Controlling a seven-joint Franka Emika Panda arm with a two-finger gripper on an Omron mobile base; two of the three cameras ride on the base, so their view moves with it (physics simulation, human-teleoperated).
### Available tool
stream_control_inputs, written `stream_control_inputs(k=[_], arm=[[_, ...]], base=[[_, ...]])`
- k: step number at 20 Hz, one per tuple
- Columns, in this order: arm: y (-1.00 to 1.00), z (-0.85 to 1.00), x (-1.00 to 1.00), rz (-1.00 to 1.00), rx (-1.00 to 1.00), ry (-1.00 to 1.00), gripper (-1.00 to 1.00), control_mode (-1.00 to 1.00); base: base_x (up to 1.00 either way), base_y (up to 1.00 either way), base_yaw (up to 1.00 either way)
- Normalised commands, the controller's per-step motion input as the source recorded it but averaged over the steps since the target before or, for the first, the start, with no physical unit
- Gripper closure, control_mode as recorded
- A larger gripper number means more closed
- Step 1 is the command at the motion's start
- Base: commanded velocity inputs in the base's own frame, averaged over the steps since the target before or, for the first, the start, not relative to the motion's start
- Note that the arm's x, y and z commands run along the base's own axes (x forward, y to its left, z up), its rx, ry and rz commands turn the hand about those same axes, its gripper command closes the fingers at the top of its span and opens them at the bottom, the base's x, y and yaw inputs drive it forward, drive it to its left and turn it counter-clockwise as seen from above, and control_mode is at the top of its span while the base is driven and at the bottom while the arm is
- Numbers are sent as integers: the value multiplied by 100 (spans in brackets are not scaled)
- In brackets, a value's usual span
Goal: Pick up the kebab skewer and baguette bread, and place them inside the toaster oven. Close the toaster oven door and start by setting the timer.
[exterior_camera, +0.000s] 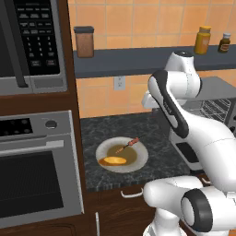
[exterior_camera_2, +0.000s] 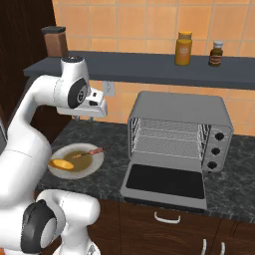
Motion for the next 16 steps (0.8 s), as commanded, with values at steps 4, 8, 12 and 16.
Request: stream_control_inputs(k=[4,8,12,16], arm=[[-53,-2,-37,0,0,0,-100,-100],[-100,-16,-62,0,3,0,-100,-100],[-100,-22,-31,0,0,0,-100,-100],[-94,-24,-4,0,0,0,-100,-100]], base=[[0,0,0],[0,0,0],[0,0,0],[0,0,0]])
